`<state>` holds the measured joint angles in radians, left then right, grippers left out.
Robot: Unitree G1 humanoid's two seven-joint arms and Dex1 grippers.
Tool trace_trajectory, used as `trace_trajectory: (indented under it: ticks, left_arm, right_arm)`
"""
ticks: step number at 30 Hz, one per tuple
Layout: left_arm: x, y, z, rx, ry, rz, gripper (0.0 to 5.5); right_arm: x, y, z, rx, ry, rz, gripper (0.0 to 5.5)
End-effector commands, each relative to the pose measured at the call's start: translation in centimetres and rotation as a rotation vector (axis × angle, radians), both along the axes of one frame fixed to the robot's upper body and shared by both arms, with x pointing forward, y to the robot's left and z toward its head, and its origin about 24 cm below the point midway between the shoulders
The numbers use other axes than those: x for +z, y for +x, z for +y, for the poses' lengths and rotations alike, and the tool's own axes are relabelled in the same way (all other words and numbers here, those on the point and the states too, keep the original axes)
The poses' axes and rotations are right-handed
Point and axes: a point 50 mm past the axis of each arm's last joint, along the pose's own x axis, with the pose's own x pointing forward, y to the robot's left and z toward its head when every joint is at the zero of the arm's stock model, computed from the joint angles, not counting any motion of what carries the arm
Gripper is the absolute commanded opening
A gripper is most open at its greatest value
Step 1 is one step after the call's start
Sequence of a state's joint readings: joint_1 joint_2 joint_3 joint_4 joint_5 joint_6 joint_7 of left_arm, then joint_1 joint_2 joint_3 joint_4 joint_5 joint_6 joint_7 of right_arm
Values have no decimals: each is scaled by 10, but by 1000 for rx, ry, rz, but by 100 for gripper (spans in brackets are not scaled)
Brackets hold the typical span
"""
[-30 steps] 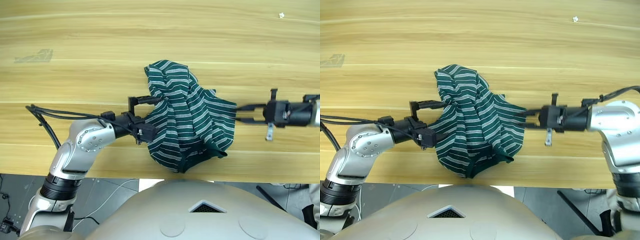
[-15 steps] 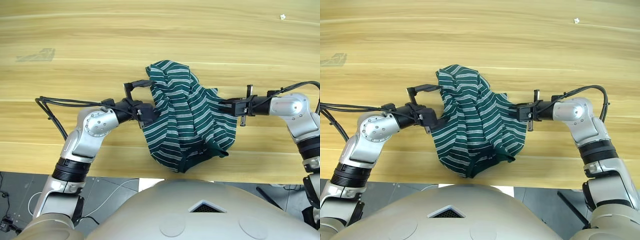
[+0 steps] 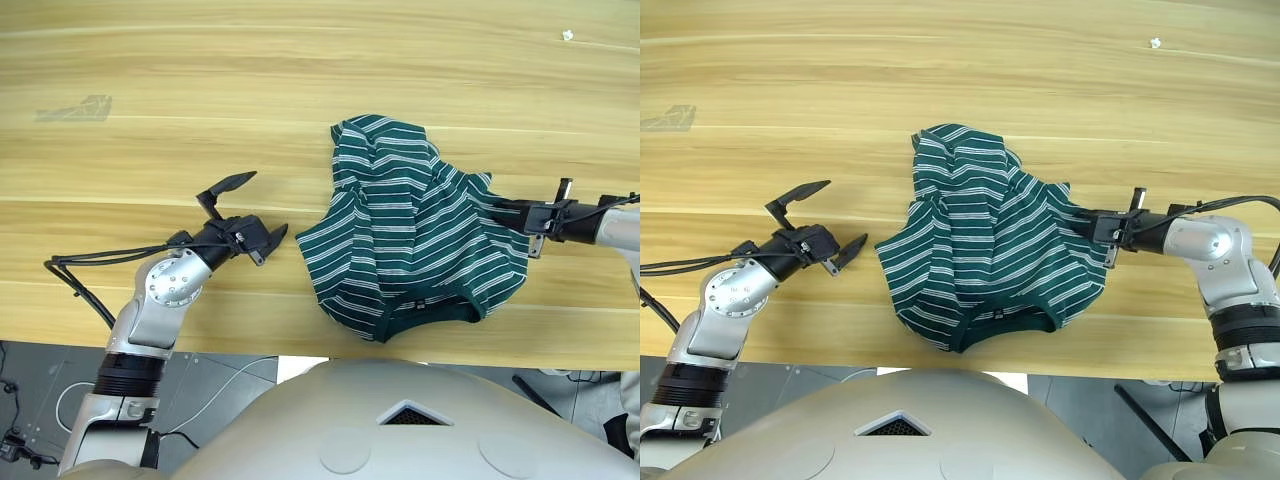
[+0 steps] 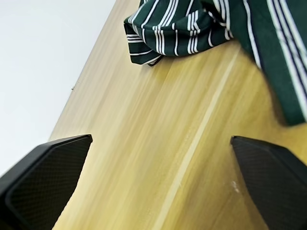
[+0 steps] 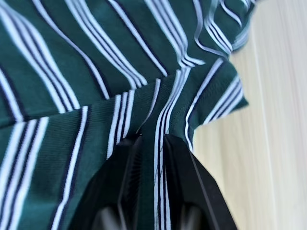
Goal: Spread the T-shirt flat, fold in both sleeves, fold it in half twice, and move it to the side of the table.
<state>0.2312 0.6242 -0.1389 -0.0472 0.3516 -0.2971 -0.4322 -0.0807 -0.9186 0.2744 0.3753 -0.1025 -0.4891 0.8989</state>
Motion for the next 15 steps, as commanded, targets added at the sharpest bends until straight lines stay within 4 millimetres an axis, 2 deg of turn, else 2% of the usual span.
trace_trajectory:
  ticks: [1,3,4,7,9,11,13,15]
  left_arm:
    - [-19,-23,4,-31,111,119,536]
    - [-9,-22,10,-26,137,85,536]
    - [-1,-18,12,-22,148,52,536]
    - [27,2,12,5,132,-70,536]
    - [54,26,5,9,80,-180,536]
    - [70,44,-11,-20,8,-241,536]
    - [70,56,-34,-69,-87,-228,536]
    - [50,63,-61,-125,-134,-149,536]
  right_arm:
    - [-20,-44,-1,48,-56,207,85]
    - [-18,-67,2,82,-42,279,85]
    - [-16,-71,6,94,-35,287,85]
    - [-10,-66,9,95,-35,260,85]
    - [-8,-58,8,87,-59,225,85]
    - [-4,-50,9,87,-63,195,85]
    - [-3,-44,13,97,-62,173,85]
    - [-3,-40,17,111,-59,166,85]
